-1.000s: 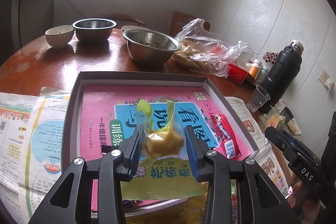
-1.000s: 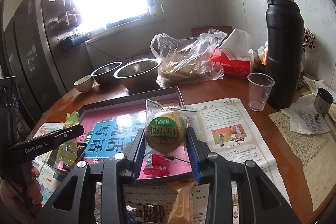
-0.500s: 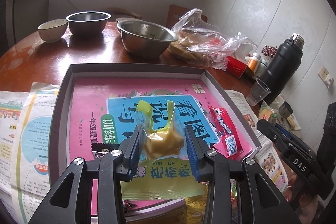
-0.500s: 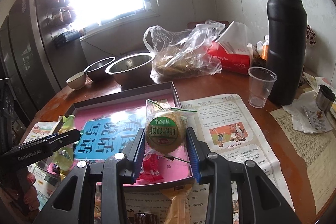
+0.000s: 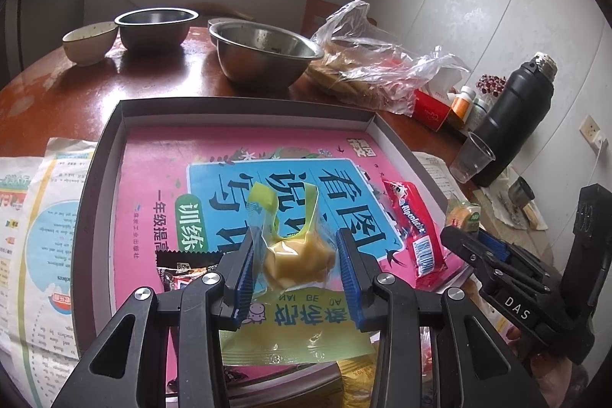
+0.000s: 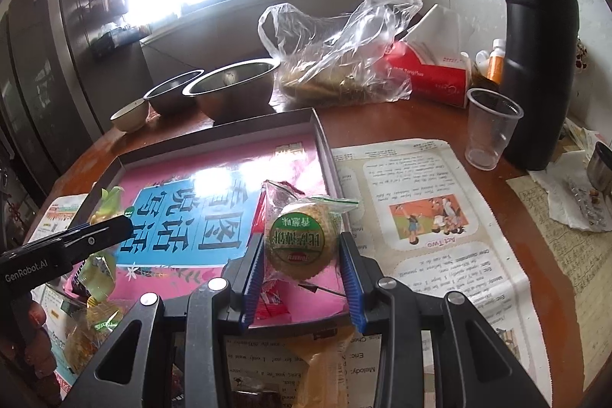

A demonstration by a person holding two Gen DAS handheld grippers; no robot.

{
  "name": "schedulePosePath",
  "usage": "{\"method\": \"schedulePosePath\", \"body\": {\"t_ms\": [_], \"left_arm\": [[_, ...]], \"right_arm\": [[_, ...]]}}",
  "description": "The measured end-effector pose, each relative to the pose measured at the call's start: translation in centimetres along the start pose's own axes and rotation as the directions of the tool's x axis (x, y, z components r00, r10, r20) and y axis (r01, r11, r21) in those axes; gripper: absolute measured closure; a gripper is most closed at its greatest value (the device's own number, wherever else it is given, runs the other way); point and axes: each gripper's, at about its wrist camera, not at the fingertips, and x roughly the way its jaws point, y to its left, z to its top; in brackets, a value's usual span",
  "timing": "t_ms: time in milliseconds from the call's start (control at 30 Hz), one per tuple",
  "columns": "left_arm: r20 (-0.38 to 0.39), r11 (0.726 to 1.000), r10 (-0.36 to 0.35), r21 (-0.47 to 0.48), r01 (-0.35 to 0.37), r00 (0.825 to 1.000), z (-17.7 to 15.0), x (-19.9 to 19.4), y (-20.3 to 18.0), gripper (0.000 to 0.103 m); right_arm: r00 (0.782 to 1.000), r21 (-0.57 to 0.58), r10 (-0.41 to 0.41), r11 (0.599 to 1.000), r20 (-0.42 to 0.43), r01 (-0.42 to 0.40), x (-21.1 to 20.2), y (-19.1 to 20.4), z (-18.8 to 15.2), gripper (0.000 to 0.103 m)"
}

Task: Organize snacks
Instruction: 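Open the left gripper to drop the candy bag while the right gripper releases the cake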

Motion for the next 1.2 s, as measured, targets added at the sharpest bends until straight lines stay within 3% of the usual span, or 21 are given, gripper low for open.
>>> {"method": "schedulePosePath", "body": {"t_ms": [333, 1200], "left_arm": [[-0.012, 1.000, 0.001, -0.008, -0.001, 1.000, -0.1, 0.4, 0.3, 0.062], [-0.009, 1.000, 0.002, -0.027, -0.002, 1.000, -0.1, 0.3, 0.7, 0.063]], "right_arm": [[0.998, 0.006, 0.053, 0.999, -0.019, -0.053, 0.7, 0.7, 0.0, 0.065], [0.996, 0.034, 0.084, 0.996, -0.015, -0.083, 1.1, 0.5, 0.2, 0.064]]}}
